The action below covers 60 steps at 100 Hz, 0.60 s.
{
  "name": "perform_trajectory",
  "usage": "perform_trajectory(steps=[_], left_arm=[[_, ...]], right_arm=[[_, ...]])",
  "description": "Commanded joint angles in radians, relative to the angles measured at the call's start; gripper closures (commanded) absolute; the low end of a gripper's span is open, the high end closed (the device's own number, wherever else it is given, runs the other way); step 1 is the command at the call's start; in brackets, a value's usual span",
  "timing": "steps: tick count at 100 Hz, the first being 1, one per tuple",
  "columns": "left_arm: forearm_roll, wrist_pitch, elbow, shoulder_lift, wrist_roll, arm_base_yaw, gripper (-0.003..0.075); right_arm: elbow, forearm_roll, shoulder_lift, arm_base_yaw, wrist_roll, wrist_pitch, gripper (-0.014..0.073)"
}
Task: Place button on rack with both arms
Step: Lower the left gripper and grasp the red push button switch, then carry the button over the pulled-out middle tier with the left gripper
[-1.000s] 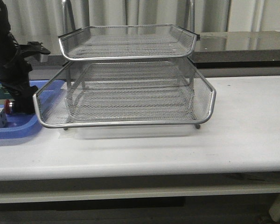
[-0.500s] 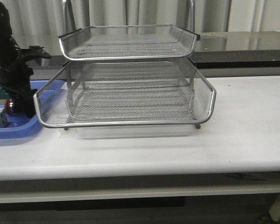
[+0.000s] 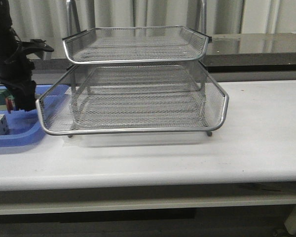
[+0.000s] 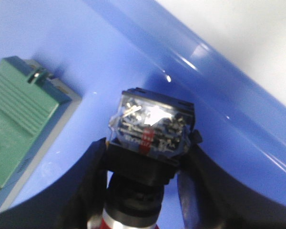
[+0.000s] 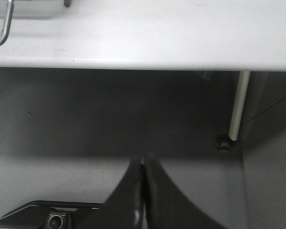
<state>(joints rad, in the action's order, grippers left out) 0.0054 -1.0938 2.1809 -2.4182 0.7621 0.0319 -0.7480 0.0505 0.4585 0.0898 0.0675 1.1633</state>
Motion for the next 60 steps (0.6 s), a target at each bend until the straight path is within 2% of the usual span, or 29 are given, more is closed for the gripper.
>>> perform_trajectory(steps=[1, 16, 31, 60], left_arm=[[-0.005, -0.037, 0.079, 0.064, -0.003, 0.000, 0.0741], [-0.005, -0.179, 0.198, 0.066, -0.009, -0.006, 0.0741], [-0.005, -0.177, 0.261, 0.098, -0.059, -0.022, 0.0741], [-0.024, -0.177, 0.261, 0.253, -0.104, -0.023, 0.0741]], right_arm=[[-0.031, 0.011, 0.003, 0.000, -0.002, -0.051, 0.0663], [-0.031, 0.011, 0.003, 0.000, -0.002, -0.051, 0.0663], [-0.031, 0.011, 0.003, 0.000, -0.002, -0.051, 0.0663], [-0.031, 0.011, 0.003, 0.000, -0.002, -0.051, 0.0663]])
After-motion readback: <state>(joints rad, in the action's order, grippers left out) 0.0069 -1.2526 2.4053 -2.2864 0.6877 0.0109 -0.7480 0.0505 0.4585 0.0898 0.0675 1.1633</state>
